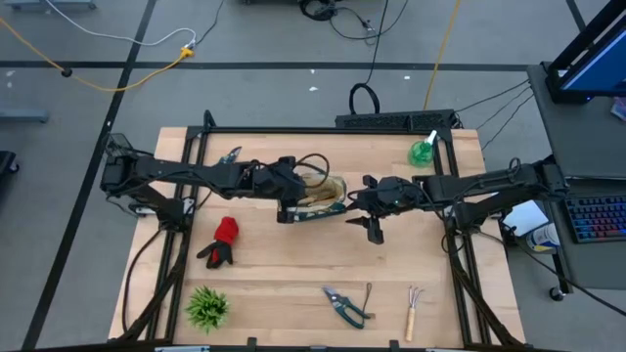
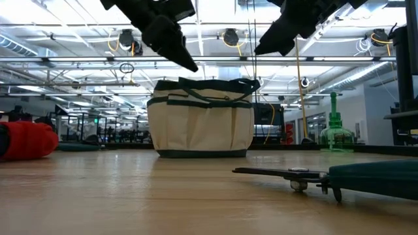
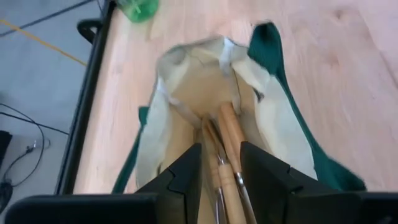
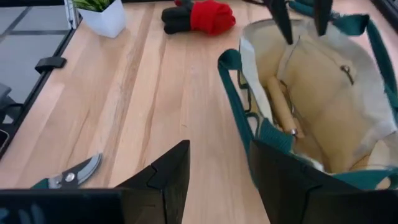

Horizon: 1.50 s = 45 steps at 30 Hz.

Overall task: Pick & Place Garden tools in Gardening bag
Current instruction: Put the brown hand rake into the gardening bag

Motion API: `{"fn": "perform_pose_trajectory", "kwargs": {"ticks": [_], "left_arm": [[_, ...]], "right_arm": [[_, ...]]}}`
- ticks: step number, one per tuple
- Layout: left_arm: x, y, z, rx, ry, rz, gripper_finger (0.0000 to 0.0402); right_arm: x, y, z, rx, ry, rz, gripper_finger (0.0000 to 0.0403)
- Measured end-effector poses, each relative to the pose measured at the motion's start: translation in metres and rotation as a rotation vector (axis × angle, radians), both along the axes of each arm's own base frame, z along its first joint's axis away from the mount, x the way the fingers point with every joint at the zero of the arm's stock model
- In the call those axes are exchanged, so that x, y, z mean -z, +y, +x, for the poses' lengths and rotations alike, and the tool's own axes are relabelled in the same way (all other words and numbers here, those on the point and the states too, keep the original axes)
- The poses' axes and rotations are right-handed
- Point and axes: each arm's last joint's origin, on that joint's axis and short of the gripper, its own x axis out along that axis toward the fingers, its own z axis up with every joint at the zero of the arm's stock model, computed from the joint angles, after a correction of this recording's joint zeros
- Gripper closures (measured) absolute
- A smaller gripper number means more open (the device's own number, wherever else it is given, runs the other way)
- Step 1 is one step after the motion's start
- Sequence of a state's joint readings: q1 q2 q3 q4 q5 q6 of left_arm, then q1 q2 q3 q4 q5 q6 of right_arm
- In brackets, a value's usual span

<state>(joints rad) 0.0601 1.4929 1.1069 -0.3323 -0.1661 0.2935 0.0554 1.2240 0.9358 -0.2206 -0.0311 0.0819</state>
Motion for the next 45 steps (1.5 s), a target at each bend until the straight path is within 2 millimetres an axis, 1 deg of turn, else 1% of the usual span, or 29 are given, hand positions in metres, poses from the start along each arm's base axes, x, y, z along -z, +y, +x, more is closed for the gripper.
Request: {"fn": "perform_pose_trajectory", "kwargs": {"ticks": [4, 10, 16, 20, 27, 30, 34, 40, 45], "left_arm": [[-0.002, 0.0, -0.003, -0.013, -0.004, -0.013, 0.0286], [-0.003, 0.0, -0.002, -0.024, -0.009, -0.024, 0.0286], [-0.003, 0.0, -0.002, -0.025, -0.011, -0.026, 0.0286], [-0.003, 0.0, -0.002, -0.028, -0.012, -0.029, 0.0286], [-0.003, 0.0, -0.002, -0.027, -0.011, -0.029, 0.0286], [-0.003, 0.0, -0.002, -0.027, -0.011, -0.029, 0.0286], [-0.003, 0.0, -0.002, -0.027, -0.011, -0.029, 0.0286], [-0.003, 0.0, -0.002, -0.027, -0.012, -0.028, 0.0286], [-0.003, 0.0, -0.002, -0.026, -0.012, -0.029, 0.0286]], "right_arm": [[0.004, 0.004, -0.003, 0.02, 0.054, 0.046, 0.0243], [0.011, 0.012, -0.01, 0.102, 0.17, 0.181, 0.0243], [0.017, 0.025, -0.018, 0.057, 0.262, 0.164, 0.0243], [0.02, 0.035, -0.023, 0.062, 0.318, 0.194, 0.0243], [0.029, 0.06, -0.043, -0.001, 0.516, 0.252, 0.0243], [0.031, 0.07, -0.05, 0.021, 0.574, 0.289, 0.0243], [0.031, 0.084, -0.056, 0.058, 0.607, 0.347, 0.0243], [0.031, 0.105, -0.068, 0.026, 0.643, 0.37, 0.0243], [0.031, 0.12, -0.078, 0.065, 0.679, 0.425, 0.0243]]}}
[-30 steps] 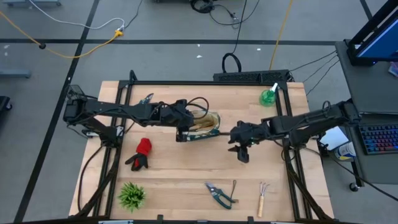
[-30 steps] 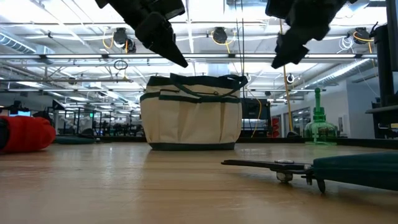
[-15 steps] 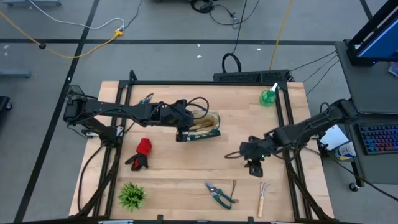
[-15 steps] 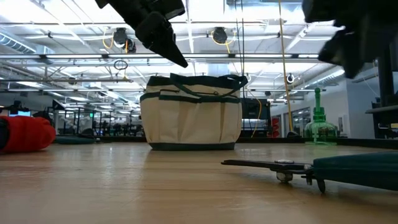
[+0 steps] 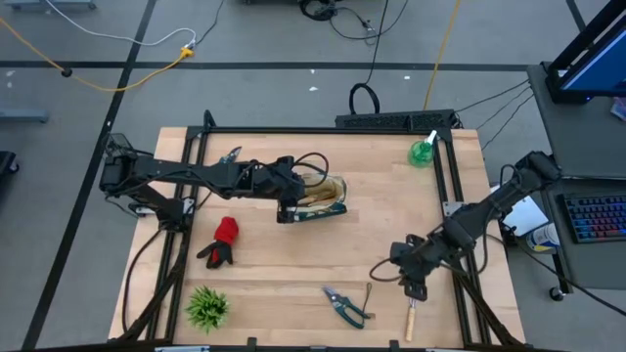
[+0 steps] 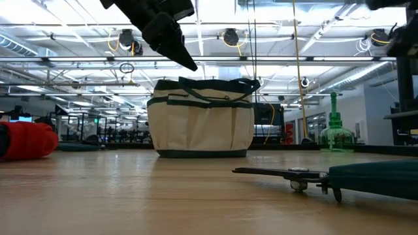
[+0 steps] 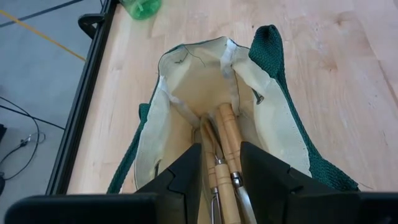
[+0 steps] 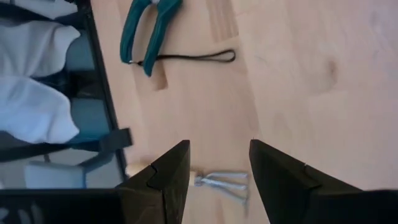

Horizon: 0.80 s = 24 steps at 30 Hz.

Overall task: Pick & Place Garden tools in Gardening bag
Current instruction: Put the brown hand rake into the gardening bag

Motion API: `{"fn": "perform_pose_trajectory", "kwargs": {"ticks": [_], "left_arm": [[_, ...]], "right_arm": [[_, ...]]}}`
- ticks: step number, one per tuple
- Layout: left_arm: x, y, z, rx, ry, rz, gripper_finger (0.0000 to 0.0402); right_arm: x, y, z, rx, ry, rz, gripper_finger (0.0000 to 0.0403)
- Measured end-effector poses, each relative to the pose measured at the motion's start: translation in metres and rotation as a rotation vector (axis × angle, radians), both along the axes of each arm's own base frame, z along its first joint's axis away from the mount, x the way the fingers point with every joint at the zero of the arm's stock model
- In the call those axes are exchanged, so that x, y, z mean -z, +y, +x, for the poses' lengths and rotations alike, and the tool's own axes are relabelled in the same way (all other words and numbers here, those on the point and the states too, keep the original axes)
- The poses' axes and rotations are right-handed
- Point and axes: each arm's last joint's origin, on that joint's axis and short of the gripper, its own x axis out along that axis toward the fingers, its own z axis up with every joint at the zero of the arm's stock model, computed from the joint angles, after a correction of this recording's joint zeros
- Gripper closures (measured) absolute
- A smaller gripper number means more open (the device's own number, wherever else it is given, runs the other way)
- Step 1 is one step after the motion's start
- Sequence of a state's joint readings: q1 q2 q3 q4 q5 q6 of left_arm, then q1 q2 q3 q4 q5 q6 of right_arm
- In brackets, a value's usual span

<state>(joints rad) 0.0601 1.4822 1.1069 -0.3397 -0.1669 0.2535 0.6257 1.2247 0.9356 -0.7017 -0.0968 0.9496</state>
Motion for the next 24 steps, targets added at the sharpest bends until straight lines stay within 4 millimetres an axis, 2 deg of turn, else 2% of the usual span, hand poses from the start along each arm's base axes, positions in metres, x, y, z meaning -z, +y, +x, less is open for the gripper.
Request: {"fn": "perform_pose_trajectory", "kwargs": {"ticks": [10, 19, 24], "left_arm": [[0.0, 0.0, 0.0, 0.001, 0.0, 0.0, 0.0286], [0.0, 0.0, 0.0, 0.001, 0.0, 0.0, 0.0286], [0.0, 0.0, 0.0, 0.002, 0.0, 0.0, 0.0286]], "right_arm": [[0.006, 0.019, -0.021, 0.178, 0.123, -0.006, 0.0243], [0.026, 0.033, -0.028, 0.269, 0.261, -0.076, 0.0243], [0.048, 0.038, -0.029, 0.249, 0.299, -0.089, 0.0243]]}}
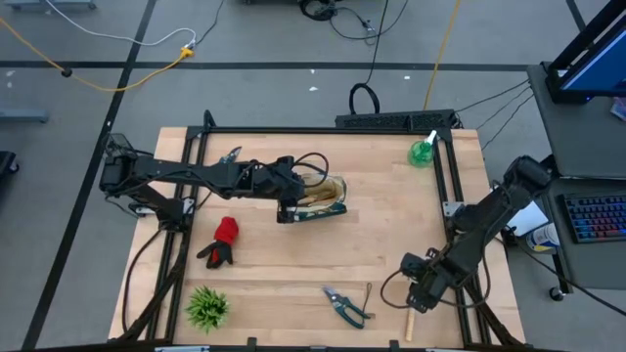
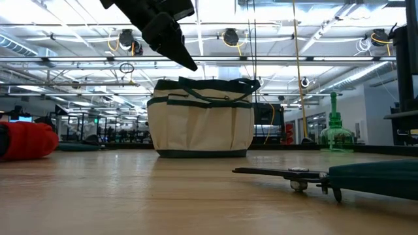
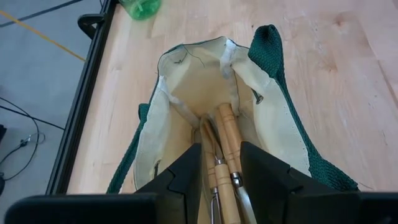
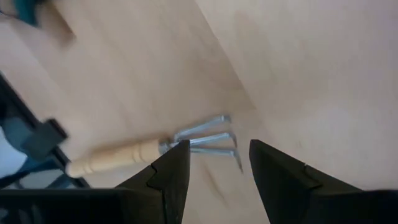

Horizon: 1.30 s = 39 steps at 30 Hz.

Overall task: Pick & Place Garden tools in Gardening bag
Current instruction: Put the brown hand rake into the gardening bag

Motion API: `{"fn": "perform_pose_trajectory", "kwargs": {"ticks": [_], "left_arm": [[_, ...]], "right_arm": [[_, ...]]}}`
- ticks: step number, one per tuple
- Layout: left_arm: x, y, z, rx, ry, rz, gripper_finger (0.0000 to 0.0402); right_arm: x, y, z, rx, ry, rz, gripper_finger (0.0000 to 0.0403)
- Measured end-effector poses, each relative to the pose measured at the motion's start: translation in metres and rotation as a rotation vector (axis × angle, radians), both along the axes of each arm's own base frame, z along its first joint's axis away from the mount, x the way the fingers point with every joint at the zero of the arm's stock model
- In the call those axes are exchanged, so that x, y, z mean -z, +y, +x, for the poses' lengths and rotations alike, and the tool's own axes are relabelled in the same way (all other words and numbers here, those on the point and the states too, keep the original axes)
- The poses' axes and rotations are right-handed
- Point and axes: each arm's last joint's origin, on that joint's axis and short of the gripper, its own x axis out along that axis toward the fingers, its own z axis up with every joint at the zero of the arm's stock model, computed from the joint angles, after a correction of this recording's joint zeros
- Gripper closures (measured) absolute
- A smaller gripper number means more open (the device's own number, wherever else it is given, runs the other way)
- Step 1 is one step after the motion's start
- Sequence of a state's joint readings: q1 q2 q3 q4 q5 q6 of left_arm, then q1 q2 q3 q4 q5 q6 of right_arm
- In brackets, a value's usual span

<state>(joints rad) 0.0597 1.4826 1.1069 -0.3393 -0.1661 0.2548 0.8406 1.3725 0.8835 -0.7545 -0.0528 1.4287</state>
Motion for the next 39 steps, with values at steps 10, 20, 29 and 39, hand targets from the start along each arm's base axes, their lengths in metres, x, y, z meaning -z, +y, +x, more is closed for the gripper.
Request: {"fn": "perform_pose_trajectory", "kwargs": {"ticks": [10, 20, 29, 39], "left_arm": [[0.0, 0.0, 0.0, 0.008, 0.002, 0.009, 0.0286], [0.0, 0.0, 0.0, 0.008, 0.002, 0.009, 0.0286], [0.0, 0.0, 0.0, 0.007, 0.002, 0.008, 0.0286], [0.0, 0.0, 0.0, 0.006, 0.002, 0.007, 0.0286]], "right_arm": [[0.033, -0.012, -0.014, -0.005, 0.107, -0.006, 0.0243], [0.049, -0.013, -0.014, 0.016, 0.053, 0.069, 0.0243], [0.049, -0.012, -0.015, 0.034, 0.083, 0.092, 0.0243], [0.049, -0.012, -0.016, 0.034, 0.108, 0.106, 0.0265]]}}
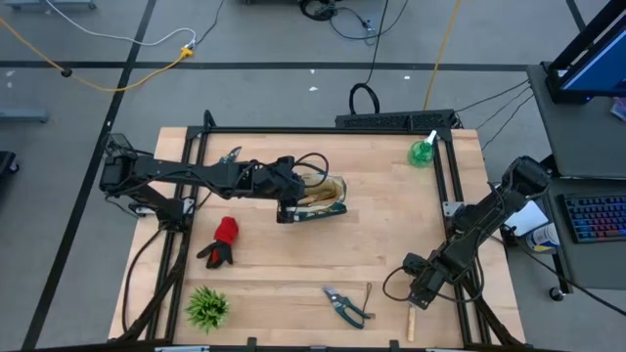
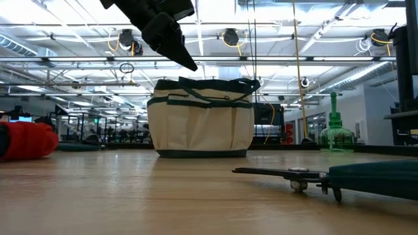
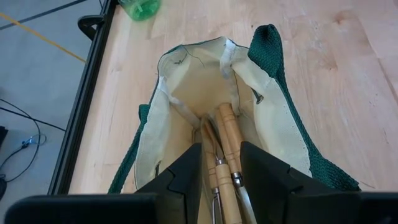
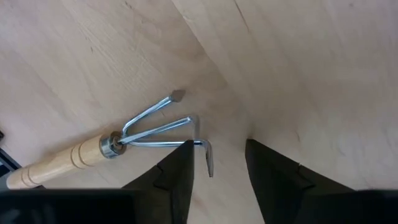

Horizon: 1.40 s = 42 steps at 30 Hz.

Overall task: Pick & Place Garden tools in Gardening bag
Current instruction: Put the brown hand rake into the gardening bag

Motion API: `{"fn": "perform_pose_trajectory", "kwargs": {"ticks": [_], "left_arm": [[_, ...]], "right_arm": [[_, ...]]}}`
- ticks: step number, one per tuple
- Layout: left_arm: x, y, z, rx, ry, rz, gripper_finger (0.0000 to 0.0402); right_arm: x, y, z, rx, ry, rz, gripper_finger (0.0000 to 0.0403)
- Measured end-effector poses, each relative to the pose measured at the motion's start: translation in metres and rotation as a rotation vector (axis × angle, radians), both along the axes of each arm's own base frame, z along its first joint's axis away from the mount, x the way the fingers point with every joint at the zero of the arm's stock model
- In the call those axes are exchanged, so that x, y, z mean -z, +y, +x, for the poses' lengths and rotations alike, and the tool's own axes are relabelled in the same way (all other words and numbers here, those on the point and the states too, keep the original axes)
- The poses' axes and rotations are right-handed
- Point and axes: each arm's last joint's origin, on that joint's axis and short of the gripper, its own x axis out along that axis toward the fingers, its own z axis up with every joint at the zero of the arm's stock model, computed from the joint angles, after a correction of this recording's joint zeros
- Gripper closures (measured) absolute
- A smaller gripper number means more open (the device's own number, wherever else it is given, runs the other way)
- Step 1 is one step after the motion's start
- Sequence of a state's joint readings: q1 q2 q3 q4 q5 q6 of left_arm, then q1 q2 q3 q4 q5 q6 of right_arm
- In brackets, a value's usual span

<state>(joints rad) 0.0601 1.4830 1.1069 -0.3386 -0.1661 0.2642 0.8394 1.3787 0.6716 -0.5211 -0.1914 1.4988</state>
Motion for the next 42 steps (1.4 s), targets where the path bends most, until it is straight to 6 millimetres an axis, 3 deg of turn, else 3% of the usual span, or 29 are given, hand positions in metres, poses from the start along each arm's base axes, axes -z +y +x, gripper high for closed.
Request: {"fn": "perform_pose_trajectory", "kwargs": {"ticks": [20, 31, 42], "left_arm": [[0.0, 0.0, 0.0, 0.001, 0.0, 0.002, 0.0286], [0.0, 0.0, 0.0, 0.001, 0.0, 0.002, 0.0286], [0.0, 0.0, 0.0, 0.001, 0.0, 0.001, 0.0286]], "right_arm": [[-0.001, 0.003, 0.003, -0.058, -0.076, 0.008, 0.0393], [-0.003, 0.005, 0.008, -0.112, -0.171, 0.017, 0.0398], [-0.004, -0.008, 0.026, -0.086, -0.252, -0.012, 0.0399]]}}
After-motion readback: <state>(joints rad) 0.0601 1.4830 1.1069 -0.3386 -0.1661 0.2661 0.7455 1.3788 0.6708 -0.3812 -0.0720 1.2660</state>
